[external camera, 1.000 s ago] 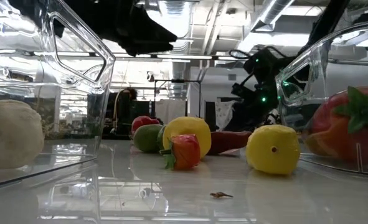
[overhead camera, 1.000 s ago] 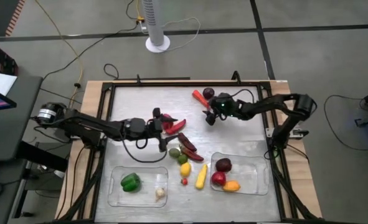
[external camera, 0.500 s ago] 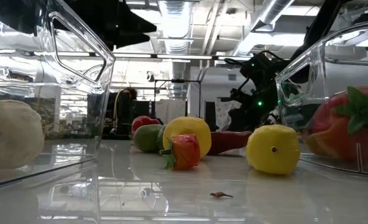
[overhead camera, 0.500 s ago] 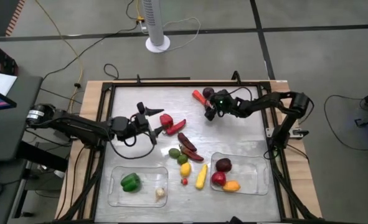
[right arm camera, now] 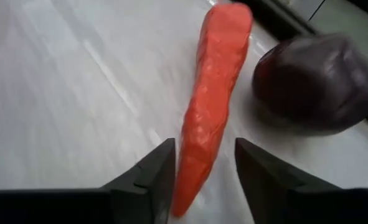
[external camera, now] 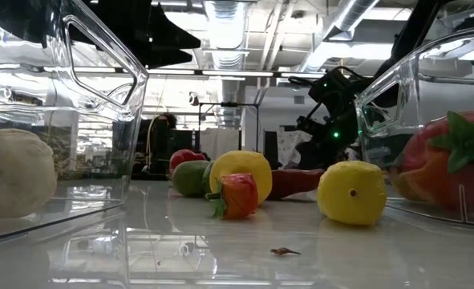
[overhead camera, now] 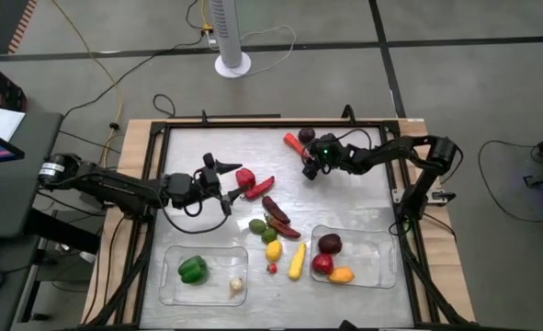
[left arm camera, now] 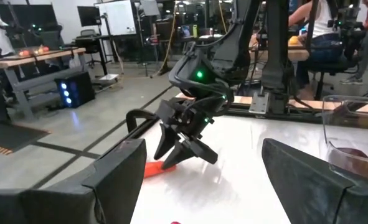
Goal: Sort produce into baskets
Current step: Put the carrot into the left transparent bin
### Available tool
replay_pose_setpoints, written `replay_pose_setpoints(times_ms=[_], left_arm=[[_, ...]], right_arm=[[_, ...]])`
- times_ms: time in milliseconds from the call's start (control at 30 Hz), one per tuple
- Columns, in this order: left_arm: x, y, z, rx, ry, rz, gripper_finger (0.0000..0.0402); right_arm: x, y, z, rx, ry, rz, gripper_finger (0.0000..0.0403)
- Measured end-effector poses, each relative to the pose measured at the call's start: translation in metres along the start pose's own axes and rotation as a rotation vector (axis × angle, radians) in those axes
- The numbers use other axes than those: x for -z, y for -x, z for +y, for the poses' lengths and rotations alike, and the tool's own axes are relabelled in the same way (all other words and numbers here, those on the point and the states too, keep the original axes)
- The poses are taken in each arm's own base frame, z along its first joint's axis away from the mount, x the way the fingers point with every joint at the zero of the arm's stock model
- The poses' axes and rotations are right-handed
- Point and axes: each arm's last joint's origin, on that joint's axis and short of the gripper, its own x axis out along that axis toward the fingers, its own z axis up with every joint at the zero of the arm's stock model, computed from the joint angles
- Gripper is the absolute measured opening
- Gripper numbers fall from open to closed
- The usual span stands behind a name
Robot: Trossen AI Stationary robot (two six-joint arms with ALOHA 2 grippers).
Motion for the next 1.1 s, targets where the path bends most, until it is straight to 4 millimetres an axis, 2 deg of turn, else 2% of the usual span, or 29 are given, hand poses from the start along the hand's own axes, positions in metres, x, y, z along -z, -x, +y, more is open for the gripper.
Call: replay_pose_setpoints(times_ms=[267, 667, 867, 1000, 1100], left_arm=[[0.0, 0.0, 0.0, 0.0, -0.002, 0.0, 0.0306], [-0.001, 0.0, 0.0, -0.013, -0.027, -0.004, 0.0306], [0.0, 0.0, 0.0, 0.015, -0.01, -0.001, 0.0306], [-0.002, 0.002, 0.001, 0.017, -0.02, 0.005, 0.0306], [-0.012, 0.007, 0.003, 0.017, -0.02, 0.003, 0.0306]], right_arm=[[0.003, 0.0, 0.001, -0.036, 0.007, 0.034, 0.0122], [0.004, 0.001, 0.004, -0.059, 0.046, 0.042, 0.0085], [0.001, 0.007, 0.019, -0.146, 0.101, 0.043, 0.0082], [-0.013, 0.021, 0.034, -0.213, 0.146, 0.063, 0.0082], [-0.026, 0.036, 0.052, -0.3, 0.194, 0.05, 0.0082]])
